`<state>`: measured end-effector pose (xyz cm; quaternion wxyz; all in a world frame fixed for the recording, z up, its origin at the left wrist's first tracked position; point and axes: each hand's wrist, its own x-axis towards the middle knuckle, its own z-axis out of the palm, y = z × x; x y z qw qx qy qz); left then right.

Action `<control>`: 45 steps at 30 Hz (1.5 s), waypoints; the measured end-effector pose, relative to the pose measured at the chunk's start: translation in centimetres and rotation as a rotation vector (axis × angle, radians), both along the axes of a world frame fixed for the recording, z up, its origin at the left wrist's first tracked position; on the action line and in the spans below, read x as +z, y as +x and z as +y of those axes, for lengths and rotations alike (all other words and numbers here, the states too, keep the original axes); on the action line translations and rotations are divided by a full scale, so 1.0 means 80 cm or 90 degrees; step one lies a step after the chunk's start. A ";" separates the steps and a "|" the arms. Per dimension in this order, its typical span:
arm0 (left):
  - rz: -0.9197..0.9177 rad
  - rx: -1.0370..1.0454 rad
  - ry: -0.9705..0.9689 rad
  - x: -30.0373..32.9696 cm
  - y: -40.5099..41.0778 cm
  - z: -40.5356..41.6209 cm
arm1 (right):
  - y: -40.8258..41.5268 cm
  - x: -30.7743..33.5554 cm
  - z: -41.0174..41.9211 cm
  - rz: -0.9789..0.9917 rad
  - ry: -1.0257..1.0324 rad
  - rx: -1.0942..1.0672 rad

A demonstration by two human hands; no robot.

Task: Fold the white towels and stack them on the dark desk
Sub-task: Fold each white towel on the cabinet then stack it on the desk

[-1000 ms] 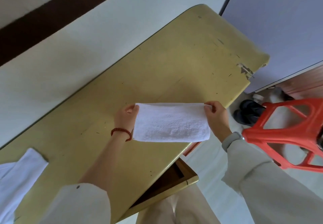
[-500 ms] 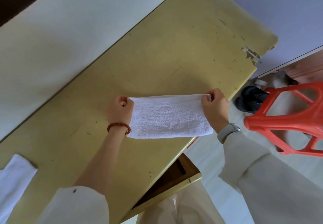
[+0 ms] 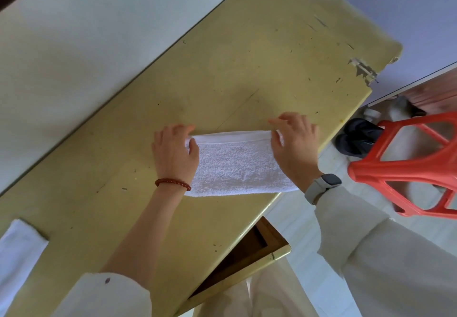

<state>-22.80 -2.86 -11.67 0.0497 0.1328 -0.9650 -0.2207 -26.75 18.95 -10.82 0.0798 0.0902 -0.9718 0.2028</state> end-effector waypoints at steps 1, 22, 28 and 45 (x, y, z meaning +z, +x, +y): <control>0.027 -0.042 -0.017 -0.005 -0.002 0.003 | -0.001 0.000 -0.010 0.003 0.005 0.054; 0.074 -0.147 -0.034 -0.014 -0.019 0.026 | -0.010 -0.023 -0.054 -0.016 0.051 0.148; 0.033 -0.139 -0.052 -0.009 -0.031 0.031 | -0.017 -0.024 -0.061 -0.014 0.053 0.117; -0.091 -0.209 -0.189 -0.020 0.029 0.058 | 0.047 -0.022 -0.031 -0.081 0.235 0.071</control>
